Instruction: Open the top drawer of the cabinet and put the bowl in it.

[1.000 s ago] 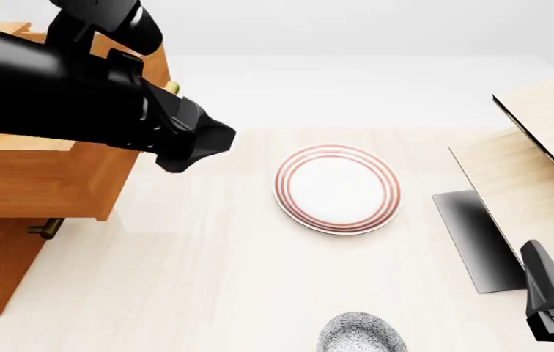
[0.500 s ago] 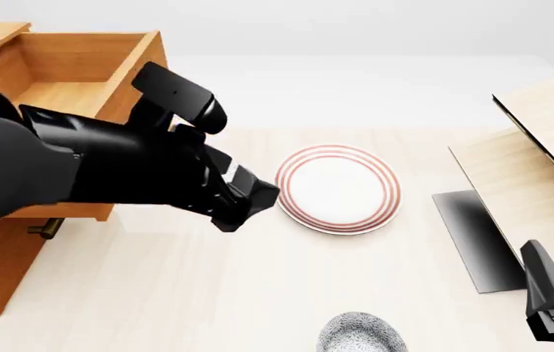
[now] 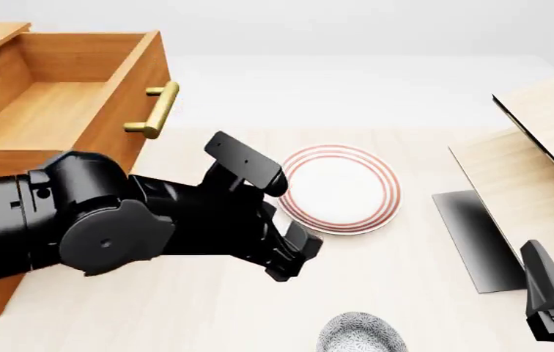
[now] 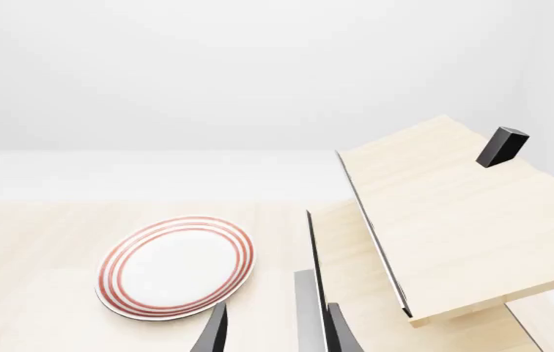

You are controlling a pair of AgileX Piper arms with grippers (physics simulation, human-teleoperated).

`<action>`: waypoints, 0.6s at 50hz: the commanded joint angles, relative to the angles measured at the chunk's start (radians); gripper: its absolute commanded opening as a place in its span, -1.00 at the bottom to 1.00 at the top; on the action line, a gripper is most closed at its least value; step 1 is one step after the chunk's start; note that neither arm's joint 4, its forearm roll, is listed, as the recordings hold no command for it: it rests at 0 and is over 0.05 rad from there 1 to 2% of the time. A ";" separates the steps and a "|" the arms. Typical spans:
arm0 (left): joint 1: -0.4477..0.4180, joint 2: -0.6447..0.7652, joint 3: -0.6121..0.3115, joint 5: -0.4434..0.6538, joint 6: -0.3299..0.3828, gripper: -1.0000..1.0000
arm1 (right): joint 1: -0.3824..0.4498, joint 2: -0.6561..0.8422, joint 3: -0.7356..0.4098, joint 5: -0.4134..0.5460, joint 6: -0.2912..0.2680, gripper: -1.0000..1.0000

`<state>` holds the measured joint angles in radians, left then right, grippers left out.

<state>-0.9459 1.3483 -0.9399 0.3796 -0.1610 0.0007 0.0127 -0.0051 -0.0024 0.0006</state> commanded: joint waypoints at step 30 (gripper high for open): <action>-0.102 0.241 0.087 -0.236 -0.147 1.00 | 0.000 -0.003 0.001 0.000 0.000 1.00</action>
<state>-1.0276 1.5407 -0.8609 0.1879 -0.2832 0.0007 0.0127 -0.0051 -0.0024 0.0006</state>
